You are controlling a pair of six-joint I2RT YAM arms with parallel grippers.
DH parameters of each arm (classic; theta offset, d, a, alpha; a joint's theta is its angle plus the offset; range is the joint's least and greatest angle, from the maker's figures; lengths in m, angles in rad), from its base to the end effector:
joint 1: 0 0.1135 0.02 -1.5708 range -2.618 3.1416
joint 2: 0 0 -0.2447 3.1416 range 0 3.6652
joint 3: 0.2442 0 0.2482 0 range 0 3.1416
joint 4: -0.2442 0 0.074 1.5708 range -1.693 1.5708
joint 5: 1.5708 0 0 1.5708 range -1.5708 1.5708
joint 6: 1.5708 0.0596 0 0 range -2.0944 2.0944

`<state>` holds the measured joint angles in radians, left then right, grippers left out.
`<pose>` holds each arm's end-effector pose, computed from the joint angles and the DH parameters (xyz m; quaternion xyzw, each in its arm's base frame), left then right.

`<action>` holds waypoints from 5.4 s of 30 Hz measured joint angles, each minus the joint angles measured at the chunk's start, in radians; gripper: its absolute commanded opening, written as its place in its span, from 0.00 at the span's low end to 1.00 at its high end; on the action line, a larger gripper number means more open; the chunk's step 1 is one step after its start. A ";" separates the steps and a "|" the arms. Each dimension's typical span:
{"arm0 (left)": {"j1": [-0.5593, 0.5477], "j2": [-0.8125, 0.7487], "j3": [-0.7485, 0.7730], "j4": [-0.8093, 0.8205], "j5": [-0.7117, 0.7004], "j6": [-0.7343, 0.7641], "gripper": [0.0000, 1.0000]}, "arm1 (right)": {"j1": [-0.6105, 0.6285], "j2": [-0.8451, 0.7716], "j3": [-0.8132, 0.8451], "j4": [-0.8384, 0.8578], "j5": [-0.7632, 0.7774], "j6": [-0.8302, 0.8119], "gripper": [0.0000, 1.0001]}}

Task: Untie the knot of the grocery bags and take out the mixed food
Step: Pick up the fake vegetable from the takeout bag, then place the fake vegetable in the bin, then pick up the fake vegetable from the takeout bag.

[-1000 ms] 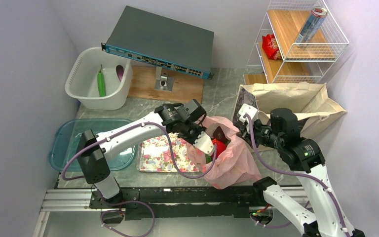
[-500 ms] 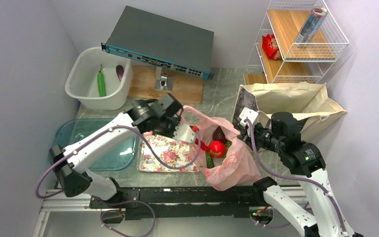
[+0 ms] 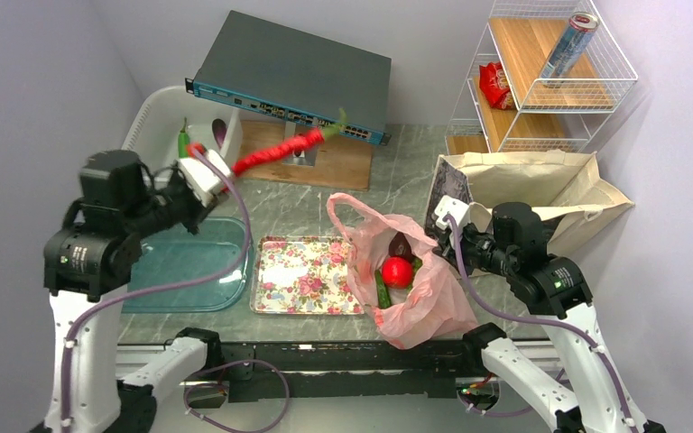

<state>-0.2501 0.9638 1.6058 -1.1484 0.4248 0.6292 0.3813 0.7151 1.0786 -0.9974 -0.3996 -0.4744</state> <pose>0.1388 -0.0608 0.4445 0.4553 0.7167 -0.0849 0.5214 0.1240 0.0747 0.3393 -0.4444 0.7585 0.1563 0.4503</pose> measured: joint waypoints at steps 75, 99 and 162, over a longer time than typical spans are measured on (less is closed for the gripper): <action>-0.626 0.432 -0.441 0.764 0.064 0.035 0.99 | 0.000 -0.082 0.040 -0.287 0.016 -0.233 0.00; -0.589 0.720 -0.187 0.668 -0.029 -0.008 0.00 | 0.000 0.064 -0.016 -0.142 0.057 -0.164 0.00; -0.939 0.826 -0.344 0.661 0.034 0.695 0.41 | 0.018 0.040 -0.025 -0.135 -0.050 -0.140 0.00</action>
<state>-1.1893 1.7901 1.2617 -0.4873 0.4591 1.3243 0.3992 0.7551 1.0534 -1.1328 -0.4496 -0.6144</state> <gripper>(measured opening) 0.361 0.007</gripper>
